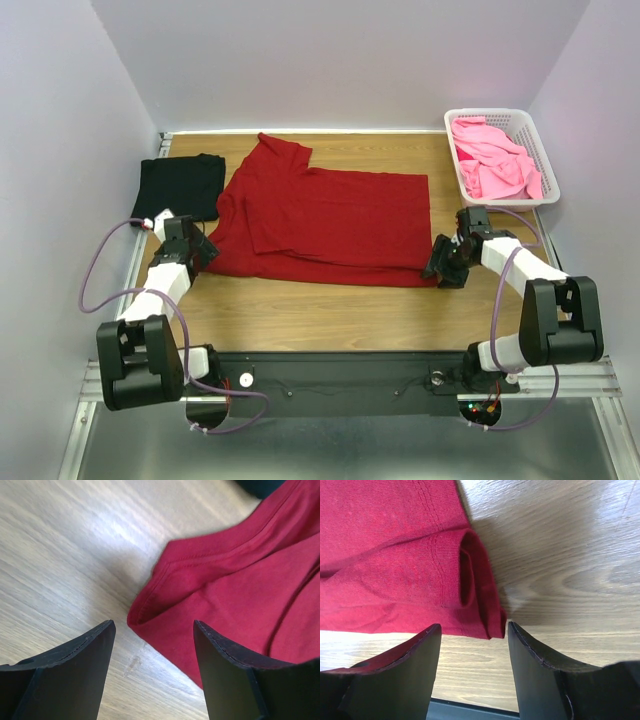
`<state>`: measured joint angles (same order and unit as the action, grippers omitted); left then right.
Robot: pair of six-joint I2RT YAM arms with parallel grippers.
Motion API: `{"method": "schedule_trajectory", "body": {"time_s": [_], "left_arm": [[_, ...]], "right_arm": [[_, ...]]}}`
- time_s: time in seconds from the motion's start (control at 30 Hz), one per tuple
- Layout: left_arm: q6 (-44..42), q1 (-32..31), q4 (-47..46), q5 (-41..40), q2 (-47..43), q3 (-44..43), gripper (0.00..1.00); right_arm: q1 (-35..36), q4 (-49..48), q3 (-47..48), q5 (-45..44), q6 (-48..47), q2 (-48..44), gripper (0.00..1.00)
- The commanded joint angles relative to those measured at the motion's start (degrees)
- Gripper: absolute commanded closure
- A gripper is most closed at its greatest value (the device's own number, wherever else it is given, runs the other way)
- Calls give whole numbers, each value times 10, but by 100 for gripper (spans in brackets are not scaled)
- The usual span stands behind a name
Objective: Fold and stack the t-shirts
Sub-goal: Fold the tshirt
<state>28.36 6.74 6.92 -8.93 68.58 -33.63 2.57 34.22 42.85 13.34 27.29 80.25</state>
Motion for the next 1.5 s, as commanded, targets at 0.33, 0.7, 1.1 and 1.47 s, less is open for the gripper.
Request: {"method": "schedule_trajectory", "body": {"time_s": [0.33,0.7,1.1,1.47], "left_arm": [[-19,-10,-21,11,58,-3,33],[-31,-10,-30,-6,91,-21,50],[-37,-11,-28,-17,118,-50,84],[-21,11,41,-56,103,-64,100]], "right_arm": [[-5,-25,-28,-14,4,-3,39],[-5,-65,-42,2,12,24,40],[-5,-67,-37,-4,7,34,80],[-38,26,-3,-160,-3,-5,99]]}}
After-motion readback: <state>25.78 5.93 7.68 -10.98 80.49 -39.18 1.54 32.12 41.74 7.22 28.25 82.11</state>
